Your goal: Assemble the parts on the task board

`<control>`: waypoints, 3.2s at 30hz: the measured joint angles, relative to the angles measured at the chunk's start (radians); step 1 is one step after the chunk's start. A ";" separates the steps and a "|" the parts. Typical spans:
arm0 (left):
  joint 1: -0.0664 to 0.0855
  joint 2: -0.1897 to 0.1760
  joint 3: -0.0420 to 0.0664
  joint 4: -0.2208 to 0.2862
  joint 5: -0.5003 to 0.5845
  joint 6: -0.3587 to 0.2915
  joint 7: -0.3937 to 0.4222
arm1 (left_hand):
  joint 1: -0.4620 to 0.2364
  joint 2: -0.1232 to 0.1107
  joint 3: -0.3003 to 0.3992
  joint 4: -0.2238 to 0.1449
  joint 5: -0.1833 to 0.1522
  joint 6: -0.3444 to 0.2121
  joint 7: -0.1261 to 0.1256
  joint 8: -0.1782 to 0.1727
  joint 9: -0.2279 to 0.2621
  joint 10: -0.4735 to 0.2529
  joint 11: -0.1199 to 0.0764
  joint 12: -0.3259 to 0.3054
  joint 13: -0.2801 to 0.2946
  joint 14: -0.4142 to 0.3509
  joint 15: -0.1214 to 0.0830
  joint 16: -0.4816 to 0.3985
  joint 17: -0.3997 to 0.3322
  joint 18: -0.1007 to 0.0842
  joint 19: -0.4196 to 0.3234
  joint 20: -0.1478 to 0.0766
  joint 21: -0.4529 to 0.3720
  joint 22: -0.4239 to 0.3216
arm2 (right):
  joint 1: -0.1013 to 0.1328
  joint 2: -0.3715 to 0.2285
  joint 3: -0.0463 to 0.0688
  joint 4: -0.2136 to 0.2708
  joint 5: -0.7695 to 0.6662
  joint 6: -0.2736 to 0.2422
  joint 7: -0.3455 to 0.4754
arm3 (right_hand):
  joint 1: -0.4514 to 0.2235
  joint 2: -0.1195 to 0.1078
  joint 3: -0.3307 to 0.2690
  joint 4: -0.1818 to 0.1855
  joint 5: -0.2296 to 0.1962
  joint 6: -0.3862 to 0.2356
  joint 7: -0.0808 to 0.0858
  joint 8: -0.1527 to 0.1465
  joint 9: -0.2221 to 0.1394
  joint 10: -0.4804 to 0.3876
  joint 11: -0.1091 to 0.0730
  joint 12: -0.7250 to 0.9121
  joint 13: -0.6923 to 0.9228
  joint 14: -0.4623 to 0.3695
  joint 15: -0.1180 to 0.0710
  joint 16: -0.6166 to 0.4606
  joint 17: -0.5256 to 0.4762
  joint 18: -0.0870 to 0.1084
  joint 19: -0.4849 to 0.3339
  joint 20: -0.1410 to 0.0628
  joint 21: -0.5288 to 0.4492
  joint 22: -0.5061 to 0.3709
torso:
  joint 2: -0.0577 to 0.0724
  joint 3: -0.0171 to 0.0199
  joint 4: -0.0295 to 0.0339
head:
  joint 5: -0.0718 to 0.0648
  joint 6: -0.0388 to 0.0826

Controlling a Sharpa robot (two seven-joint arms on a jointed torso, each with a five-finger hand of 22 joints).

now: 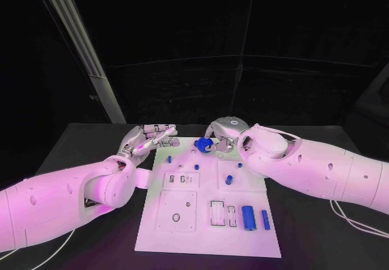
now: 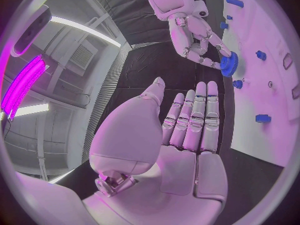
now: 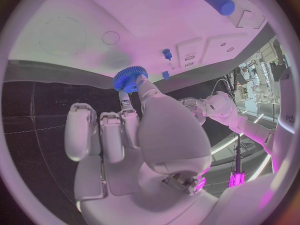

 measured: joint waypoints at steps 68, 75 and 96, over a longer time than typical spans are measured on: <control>0.001 -0.013 0.000 0.003 0.000 0.001 -0.003 | 0.000 0.000 0.000 0.000 0.000 0.000 0.000 0.000 0.000 0.000 0.000 0.000 0.000 0.000 0.000 -0.004 0.001 0.000 0.000 0.000 0.000 -0.002 | -0.015 -0.190 -0.007 0.070 0.247 -0.033 0.108 | -0.078 -0.074 -0.054 0.082 0.060 -0.097 0.022 -0.081 0.006 -0.068 0.036 -0.140 -0.022 -0.003 0.033 -0.005 0.000 0.000 -0.009 0.038 -0.004 -0.024 | -0.006 0.0046 -0.0142 | 0.009 0.002; 0.001 -0.013 0.000 0.004 0.000 0.002 -0.003 | 0.000 0.000 0.000 0.000 0.000 0.000 0.000 0.000 0.000 0.000 0.000 0.000 0.000 0.000 0.000 -0.004 0.001 0.000 0.000 0.000 0.000 -0.002 | -0.016 -0.259 -0.008 0.048 0.396 -0.037 0.214 | -0.059 -0.083 -0.063 0.067 0.070 -0.097 0.022 -0.081 0.006 -0.072 0.032 -0.153 -0.033 -0.003 0.033 -0.005 0.000 0.000 -0.017 0.038 -0.011 -0.034 | -0.007 0.0084 -0.0227 | -0.010 0.007; 0.000 -0.006 0.000 -0.011 0.000 0.004 -0.005 | 0.000 0.000 0.000 0.000 0.000 0.000 0.000 0.000 0.000 0.000 0.000 0.000 0.000 0.000 0.000 -0.004 0.000 0.000 0.000 0.000 0.000 -0.002 | -0.073 -0.267 -0.008 -0.073 0.474 -0.034 0.331 | -0.051 -0.091 -0.071 0.059 0.075 -0.097 0.022 -0.085 0.004 -0.075 0.036 -0.160 -0.037 -0.003 0.033 -0.005 0.000 0.000 -0.017 0.038 -0.011 -0.035 | -0.005 0.0079 -0.0185 | -0.029 -0.003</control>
